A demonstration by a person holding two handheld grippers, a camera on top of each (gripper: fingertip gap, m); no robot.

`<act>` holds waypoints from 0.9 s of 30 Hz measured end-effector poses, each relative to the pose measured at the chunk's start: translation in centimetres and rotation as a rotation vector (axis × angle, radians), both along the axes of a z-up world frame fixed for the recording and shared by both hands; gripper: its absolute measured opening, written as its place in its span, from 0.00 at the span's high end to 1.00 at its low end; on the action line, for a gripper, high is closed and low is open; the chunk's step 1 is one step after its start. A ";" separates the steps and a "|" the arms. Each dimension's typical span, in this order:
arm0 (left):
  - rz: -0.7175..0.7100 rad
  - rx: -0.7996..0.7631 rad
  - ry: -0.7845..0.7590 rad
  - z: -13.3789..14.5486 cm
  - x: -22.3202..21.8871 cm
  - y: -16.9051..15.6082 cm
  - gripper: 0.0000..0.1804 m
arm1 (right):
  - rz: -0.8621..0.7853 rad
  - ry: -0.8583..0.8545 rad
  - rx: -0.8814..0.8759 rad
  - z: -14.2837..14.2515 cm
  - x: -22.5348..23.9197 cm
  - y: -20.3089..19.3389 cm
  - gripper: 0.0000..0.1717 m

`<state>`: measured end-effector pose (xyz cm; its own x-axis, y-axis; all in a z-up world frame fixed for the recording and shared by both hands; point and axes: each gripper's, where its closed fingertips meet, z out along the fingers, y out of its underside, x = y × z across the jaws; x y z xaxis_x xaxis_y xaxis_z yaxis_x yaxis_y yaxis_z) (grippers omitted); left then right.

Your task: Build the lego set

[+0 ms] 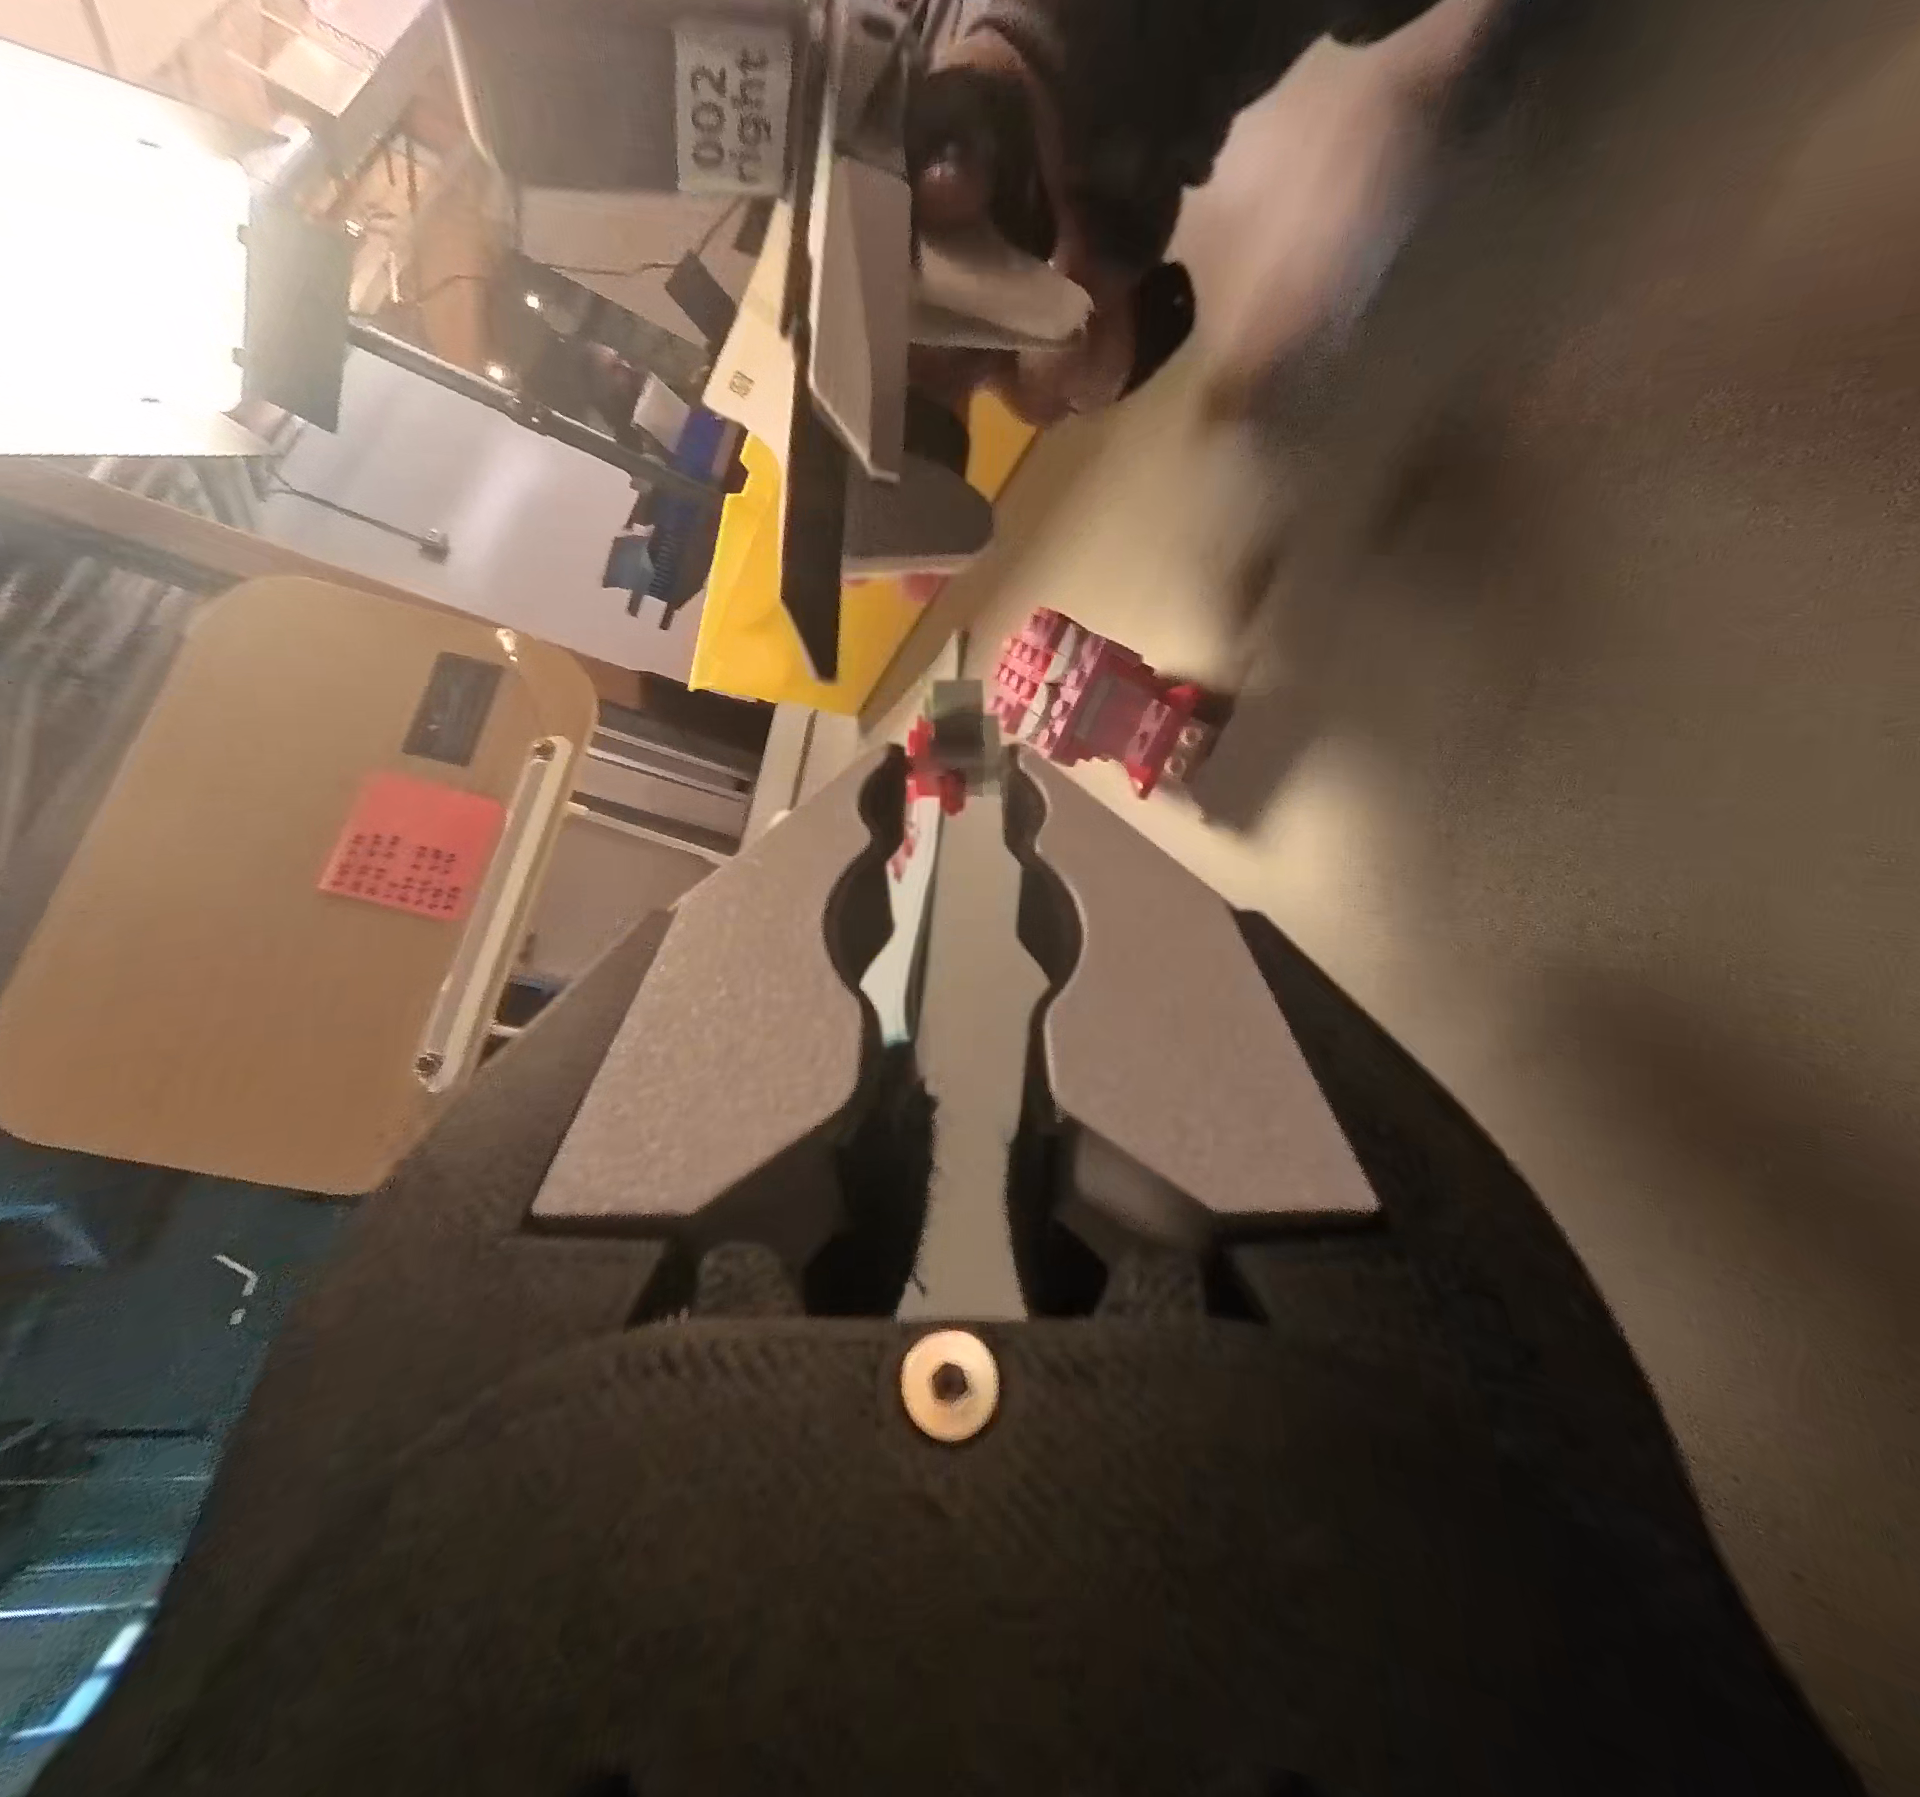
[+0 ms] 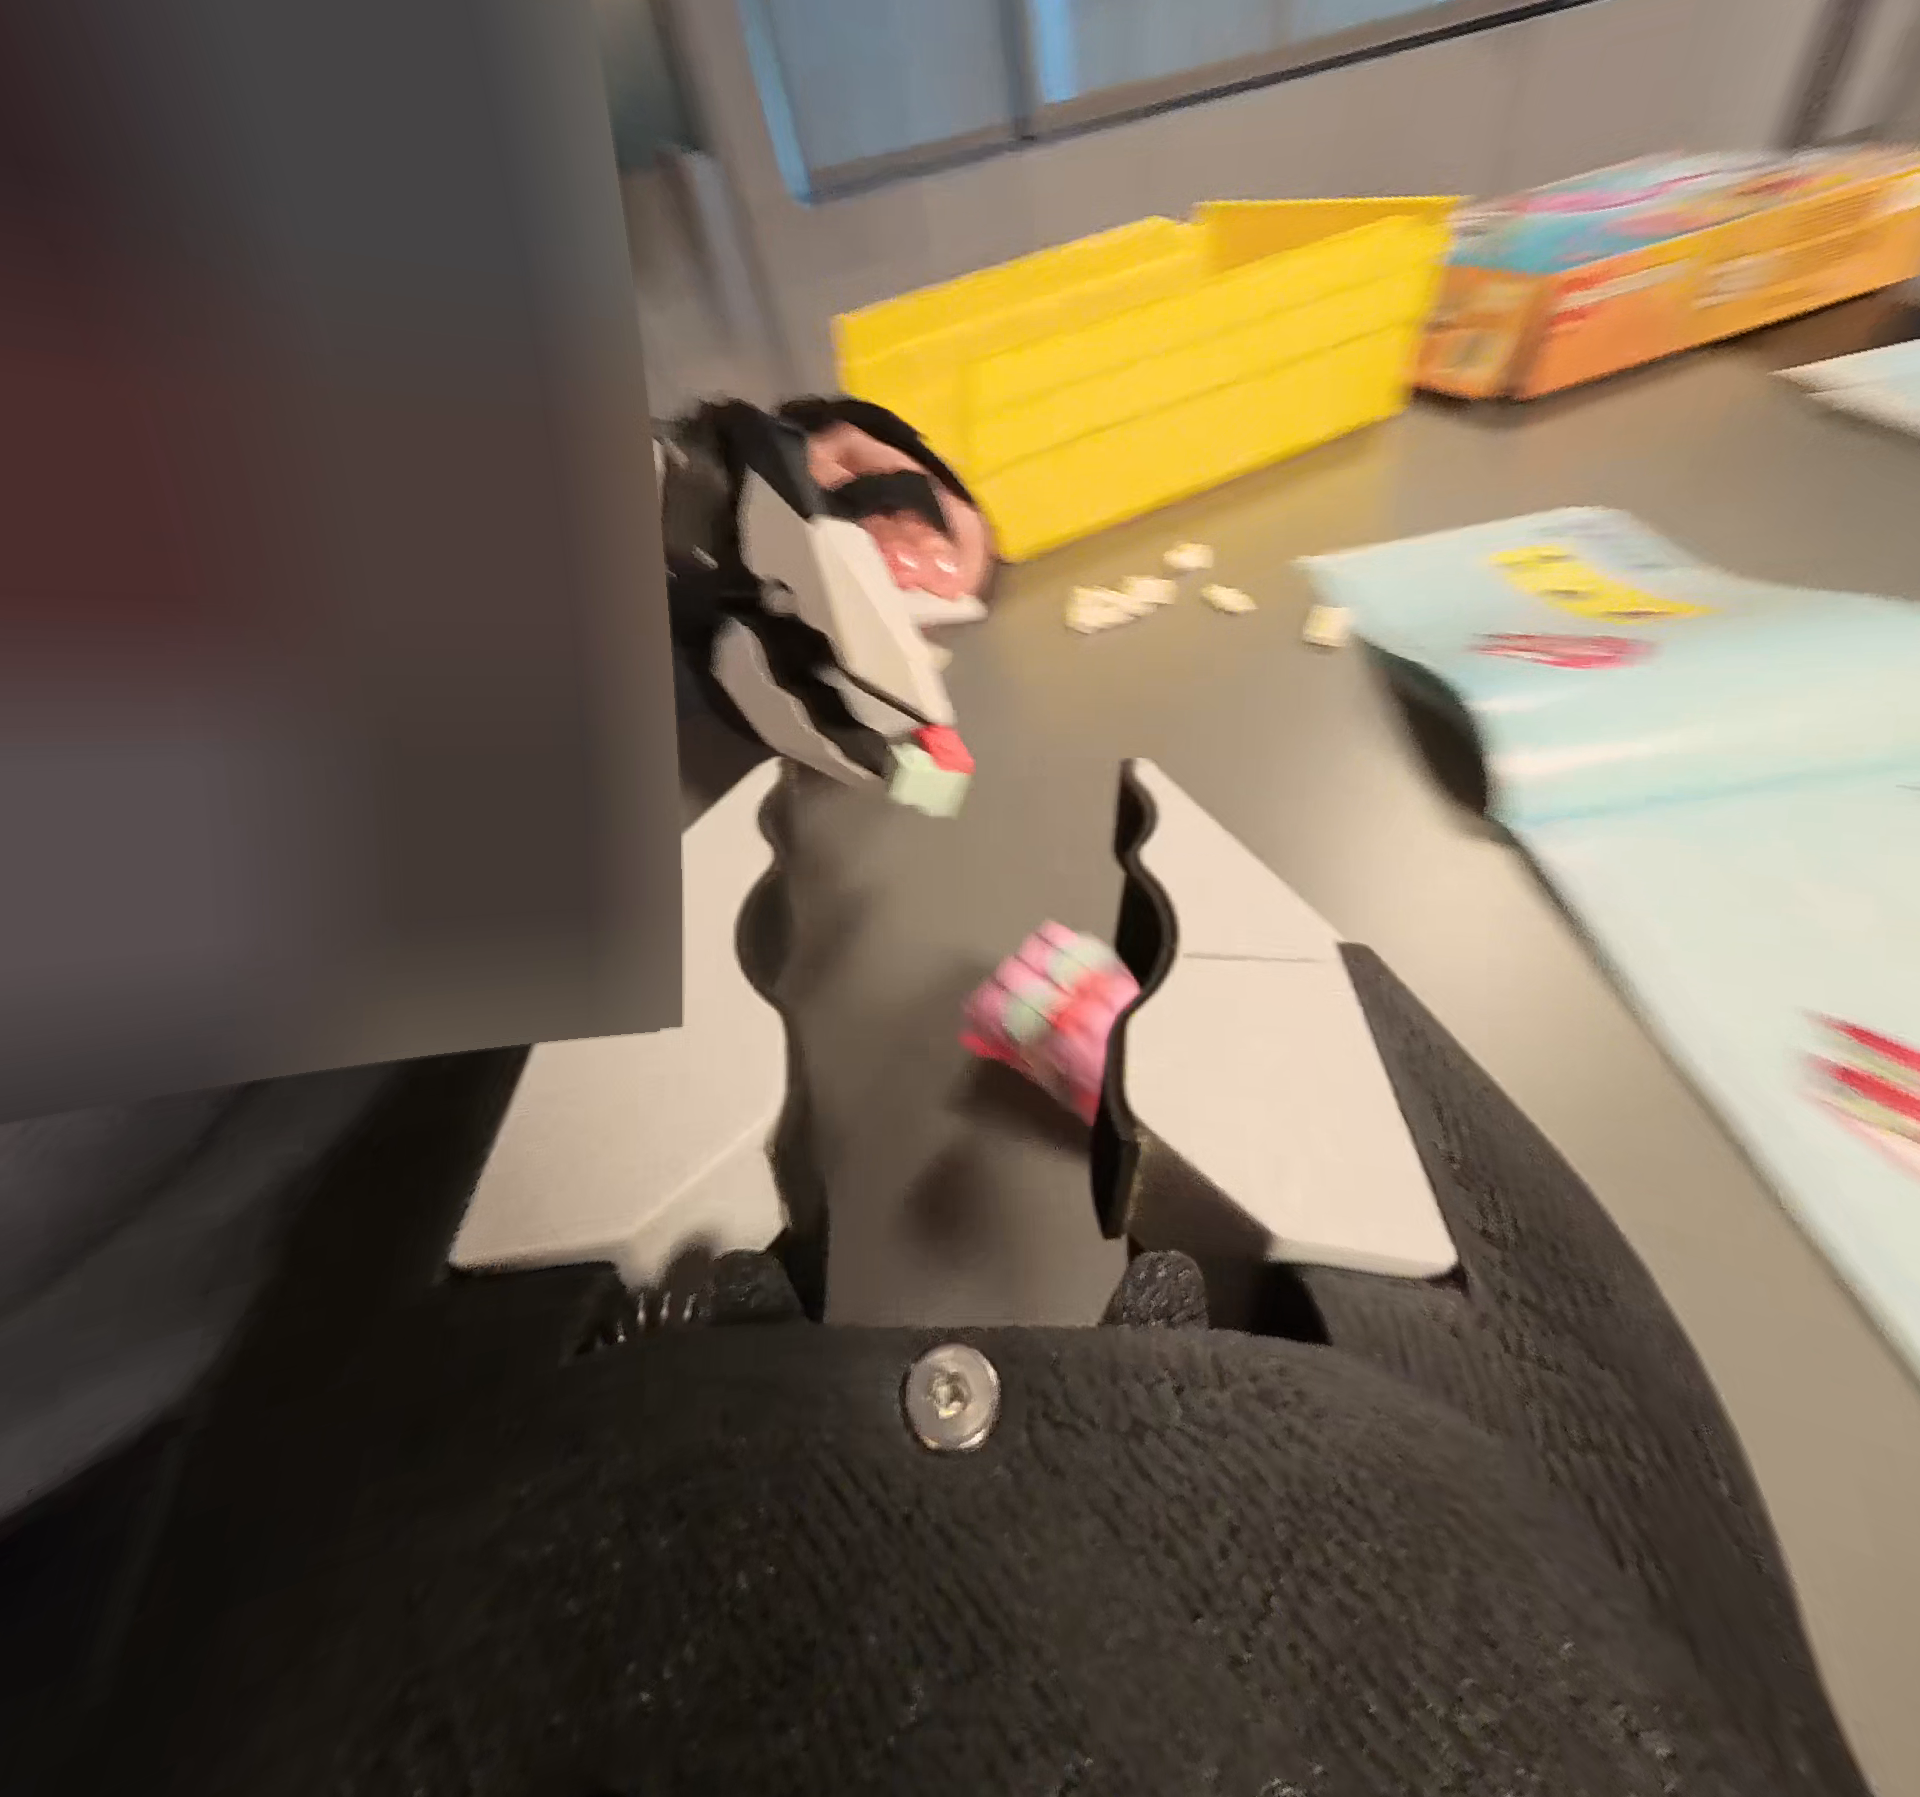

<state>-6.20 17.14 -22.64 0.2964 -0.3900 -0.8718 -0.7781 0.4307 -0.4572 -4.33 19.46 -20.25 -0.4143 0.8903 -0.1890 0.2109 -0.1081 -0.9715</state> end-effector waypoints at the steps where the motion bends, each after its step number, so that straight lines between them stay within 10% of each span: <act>1: -0.002 -0.020 -0.002 -0.2 0.0 0.0 0.90 | -0.028 -0.011 0.042 -0.5 0.2 0.6 0.63; 16: -0.011 -0.092 0.109 -2.9 0.5 0.3 0.90 | 0.035 -0.292 0.225 -6.9 0.6 1.8 0.58; 27: 0.003 -0.105 0.111 -3.1 0.3 0.6 0.90 | 0.049 -0.330 0.197 -7.4 2.5 2.0 0.75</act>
<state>-5.92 17.77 -25.75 0.2016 -0.4805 -0.8535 -0.8275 0.3827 -0.4109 -1.88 21.41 -27.60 -0.4029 0.9034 -0.1465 0.5160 0.0920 -0.8516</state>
